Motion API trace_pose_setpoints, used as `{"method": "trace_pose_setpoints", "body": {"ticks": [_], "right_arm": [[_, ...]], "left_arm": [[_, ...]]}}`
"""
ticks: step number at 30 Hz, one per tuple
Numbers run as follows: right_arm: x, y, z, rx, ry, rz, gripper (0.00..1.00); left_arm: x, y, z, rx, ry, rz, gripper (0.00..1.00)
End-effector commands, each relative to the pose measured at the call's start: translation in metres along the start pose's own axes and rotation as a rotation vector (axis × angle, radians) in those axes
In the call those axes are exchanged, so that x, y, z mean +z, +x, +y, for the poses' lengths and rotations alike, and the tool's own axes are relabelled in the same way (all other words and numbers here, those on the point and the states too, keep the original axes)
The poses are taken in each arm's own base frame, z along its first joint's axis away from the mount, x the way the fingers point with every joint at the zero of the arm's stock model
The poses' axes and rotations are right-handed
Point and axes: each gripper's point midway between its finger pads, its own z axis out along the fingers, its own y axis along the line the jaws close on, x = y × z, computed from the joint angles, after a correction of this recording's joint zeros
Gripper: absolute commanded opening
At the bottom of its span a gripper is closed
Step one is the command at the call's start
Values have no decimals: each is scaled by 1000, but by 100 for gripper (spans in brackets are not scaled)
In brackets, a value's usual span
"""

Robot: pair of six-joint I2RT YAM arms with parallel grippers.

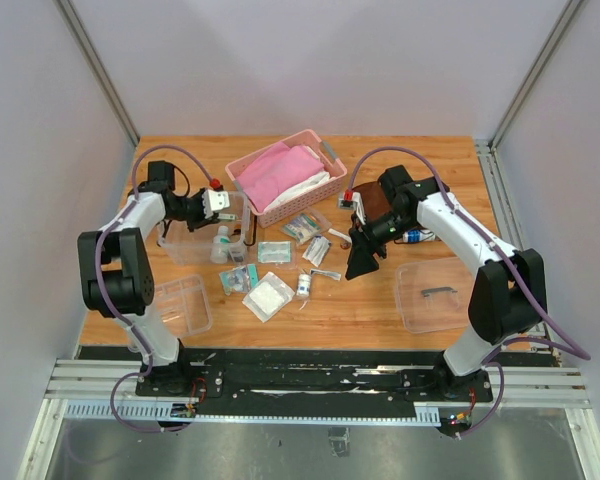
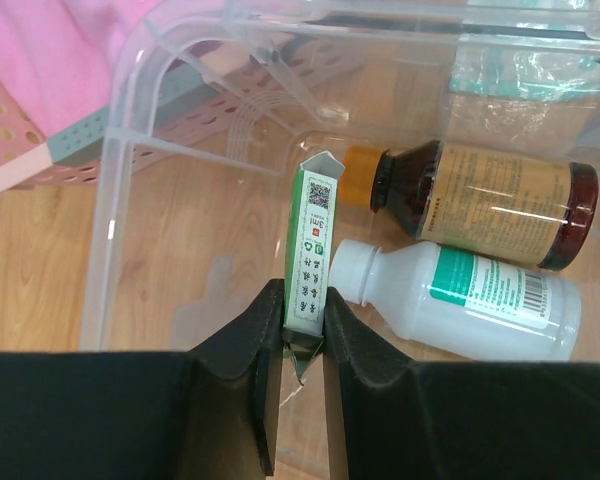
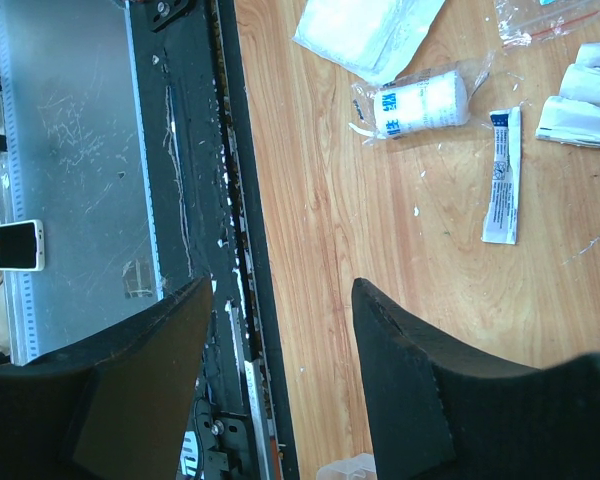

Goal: Organize the medicine kit
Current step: Place the medical item at the medicine box.

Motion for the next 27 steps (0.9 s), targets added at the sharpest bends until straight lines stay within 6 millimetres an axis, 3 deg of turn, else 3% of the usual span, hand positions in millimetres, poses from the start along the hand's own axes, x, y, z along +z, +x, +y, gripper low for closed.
{"method": "trace_pose_setpoints", "body": {"ticks": [1,13,19,27], "right_arm": [[-1,4,-4,3,4,-1,60],[0,7,-7,18,6,8,59],[1,8,-9,26,5,13,59],[2,9,-10,32,4,18,59]], "left_arm": [[9,-10,7,49,13,-37,23],[35,-2,9,64,46,-18,24],[40,8,8,51,58,2,31],[37,5,14,50,37,11,45]]}}
